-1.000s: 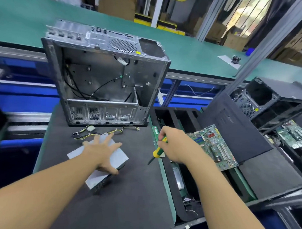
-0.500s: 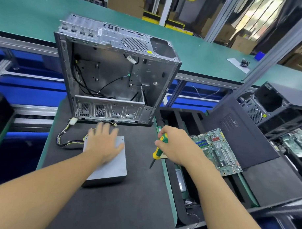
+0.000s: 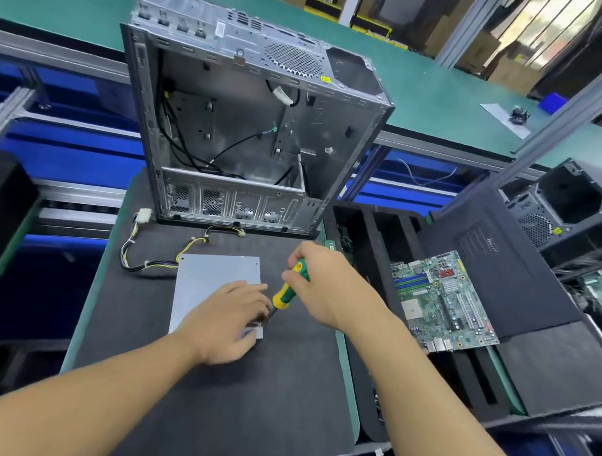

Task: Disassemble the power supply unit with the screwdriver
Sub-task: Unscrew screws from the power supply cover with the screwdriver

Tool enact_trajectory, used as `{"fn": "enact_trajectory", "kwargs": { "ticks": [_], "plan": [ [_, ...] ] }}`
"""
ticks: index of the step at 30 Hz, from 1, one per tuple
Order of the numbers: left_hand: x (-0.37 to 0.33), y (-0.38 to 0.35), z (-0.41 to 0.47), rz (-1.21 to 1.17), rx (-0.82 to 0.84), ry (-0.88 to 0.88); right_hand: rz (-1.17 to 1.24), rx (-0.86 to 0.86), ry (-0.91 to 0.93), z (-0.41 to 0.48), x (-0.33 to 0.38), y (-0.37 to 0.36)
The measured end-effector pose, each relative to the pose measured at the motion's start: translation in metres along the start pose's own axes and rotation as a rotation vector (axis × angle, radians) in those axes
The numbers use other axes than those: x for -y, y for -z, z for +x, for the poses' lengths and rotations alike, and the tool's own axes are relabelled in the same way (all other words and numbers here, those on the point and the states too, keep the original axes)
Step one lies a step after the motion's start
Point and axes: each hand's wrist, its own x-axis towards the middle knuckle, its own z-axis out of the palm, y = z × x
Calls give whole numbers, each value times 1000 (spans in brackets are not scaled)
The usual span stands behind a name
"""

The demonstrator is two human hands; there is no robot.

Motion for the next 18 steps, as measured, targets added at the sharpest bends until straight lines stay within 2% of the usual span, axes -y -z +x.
{"fn": "enact_trajectory", "kwargs": {
  "ticks": [8, 18],
  "plan": [
    [-5, 0, -1, 96, -4, -4, 16, 22, -2, 3, -4, -1],
    [-3, 2, 1, -34, -26, 71, -19, -39, 8, -1, -2, -7]
  ]
}}
